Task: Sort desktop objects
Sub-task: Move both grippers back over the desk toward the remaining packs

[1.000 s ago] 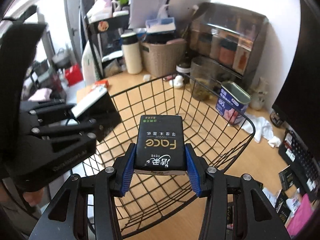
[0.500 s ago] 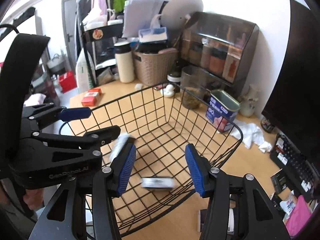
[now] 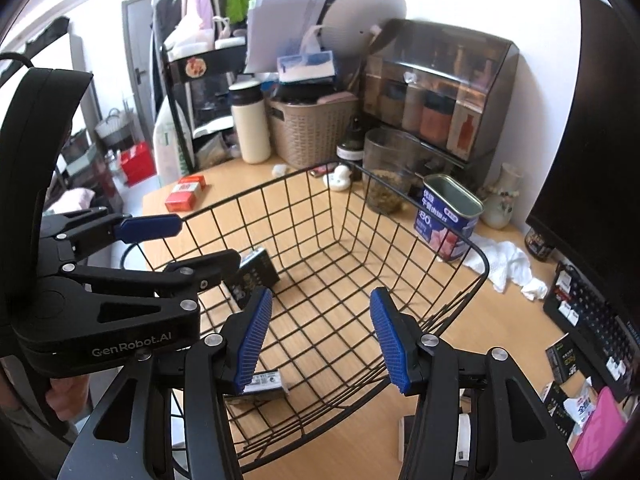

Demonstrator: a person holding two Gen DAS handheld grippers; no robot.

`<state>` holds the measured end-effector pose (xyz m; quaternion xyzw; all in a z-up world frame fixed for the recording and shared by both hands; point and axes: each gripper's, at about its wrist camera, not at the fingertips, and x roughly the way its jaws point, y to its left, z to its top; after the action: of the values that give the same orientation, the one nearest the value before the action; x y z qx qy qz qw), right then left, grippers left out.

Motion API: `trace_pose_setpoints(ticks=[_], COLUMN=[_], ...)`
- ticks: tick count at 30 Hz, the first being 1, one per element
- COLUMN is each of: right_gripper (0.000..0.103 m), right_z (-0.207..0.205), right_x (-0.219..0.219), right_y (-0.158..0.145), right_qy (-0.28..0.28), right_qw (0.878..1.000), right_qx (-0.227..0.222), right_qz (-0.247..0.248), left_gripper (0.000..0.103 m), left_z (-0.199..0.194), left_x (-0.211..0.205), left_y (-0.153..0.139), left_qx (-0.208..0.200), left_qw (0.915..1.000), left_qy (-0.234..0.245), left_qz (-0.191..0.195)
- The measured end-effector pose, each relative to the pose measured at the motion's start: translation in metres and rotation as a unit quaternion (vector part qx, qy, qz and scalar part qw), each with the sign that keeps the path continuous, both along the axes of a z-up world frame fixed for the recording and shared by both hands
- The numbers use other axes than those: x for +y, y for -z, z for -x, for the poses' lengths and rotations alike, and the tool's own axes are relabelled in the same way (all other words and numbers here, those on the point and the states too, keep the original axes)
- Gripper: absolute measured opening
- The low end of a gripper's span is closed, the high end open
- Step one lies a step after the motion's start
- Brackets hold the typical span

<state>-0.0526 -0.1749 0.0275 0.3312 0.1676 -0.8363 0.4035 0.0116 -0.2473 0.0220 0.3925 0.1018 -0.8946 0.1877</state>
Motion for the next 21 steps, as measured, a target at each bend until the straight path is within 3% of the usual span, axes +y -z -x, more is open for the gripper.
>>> trace_pose_setpoints(ticks=[5,8,12,15,17,21], right_gripper=[0.051,0.051,0.051,0.052,0.059,0.076], right_z=[-0.003,-0.005,-0.004,-0.005,-0.008,-0.017], right_x=[0.01,0.036,0.092,0.148,0.18,0.238], right_y=[-0.01,-0.015,-0.018,-0.014,-0.009,0.01], right_qy=[0.004,0.021,0.066,0.121,0.155,0.212], right_qw=[1.0,1.0,0.997,0.992,0.987,0.977], right_qx=[0.012,0.018,0.034,0.032,0.028,0.003], right_qz=[-0.003,-0.006,-0.021,-0.022,-0.02,-0.005], left_gripper=[0.07,0.07,0.071,0.076,0.085,0.086], left_z=[-0.002,-0.002,0.004,0.007,0.008,0.016], left_x=[0.011,0.032,0.069,0.104,0.126,0.17], left_y=[-0.011,-0.018,-0.022,-0.021,-0.018,-0.005], left_qx=[0.015,0.023,0.02,0.02,0.019,0.003], left_qw=[0.9993,0.9983,0.9957,0.9909,0.9863,0.9743], left_qy=[0.024,0.049,0.088,0.13,0.159,0.214], left_qz=[-0.026,-0.022,-0.017,-0.027,-0.038,-0.069])
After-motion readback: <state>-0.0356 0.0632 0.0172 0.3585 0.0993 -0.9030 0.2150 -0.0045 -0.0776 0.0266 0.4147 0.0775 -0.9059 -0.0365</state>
